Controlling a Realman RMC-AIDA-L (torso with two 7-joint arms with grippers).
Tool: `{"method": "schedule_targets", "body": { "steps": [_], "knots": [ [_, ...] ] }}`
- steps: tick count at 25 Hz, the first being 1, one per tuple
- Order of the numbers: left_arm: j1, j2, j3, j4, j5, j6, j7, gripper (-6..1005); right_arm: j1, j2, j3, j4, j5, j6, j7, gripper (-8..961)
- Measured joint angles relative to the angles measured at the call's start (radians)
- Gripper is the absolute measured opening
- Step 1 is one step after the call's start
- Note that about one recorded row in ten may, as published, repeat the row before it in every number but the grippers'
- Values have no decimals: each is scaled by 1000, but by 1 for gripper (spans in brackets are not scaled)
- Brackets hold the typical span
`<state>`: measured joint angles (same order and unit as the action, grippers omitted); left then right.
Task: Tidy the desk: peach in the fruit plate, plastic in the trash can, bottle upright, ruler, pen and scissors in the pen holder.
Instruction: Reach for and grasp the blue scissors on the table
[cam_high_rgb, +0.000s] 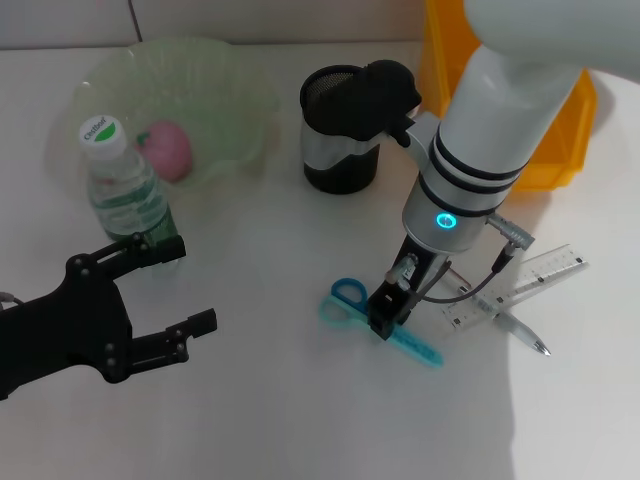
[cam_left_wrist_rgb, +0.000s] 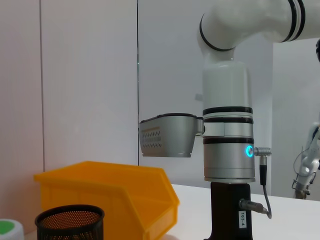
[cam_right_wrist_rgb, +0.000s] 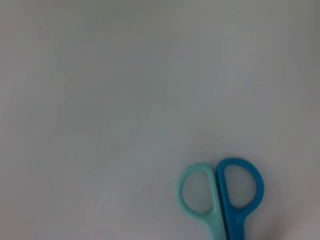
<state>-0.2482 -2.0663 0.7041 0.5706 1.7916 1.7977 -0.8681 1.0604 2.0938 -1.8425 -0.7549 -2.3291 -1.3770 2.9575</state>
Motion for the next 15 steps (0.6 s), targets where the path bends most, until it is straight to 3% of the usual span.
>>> {"method": "schedule_targets", "body": {
  "steps": [9,15],
  "knots": [
    [-3,0,0,0,0,0,0,815,-8,0,-33,-46,-9,-2,0,261],
    [-4,0,0,0,0,0,0,815,-12,0,-36,-63,-9,-6,0,355]
  ]
}}
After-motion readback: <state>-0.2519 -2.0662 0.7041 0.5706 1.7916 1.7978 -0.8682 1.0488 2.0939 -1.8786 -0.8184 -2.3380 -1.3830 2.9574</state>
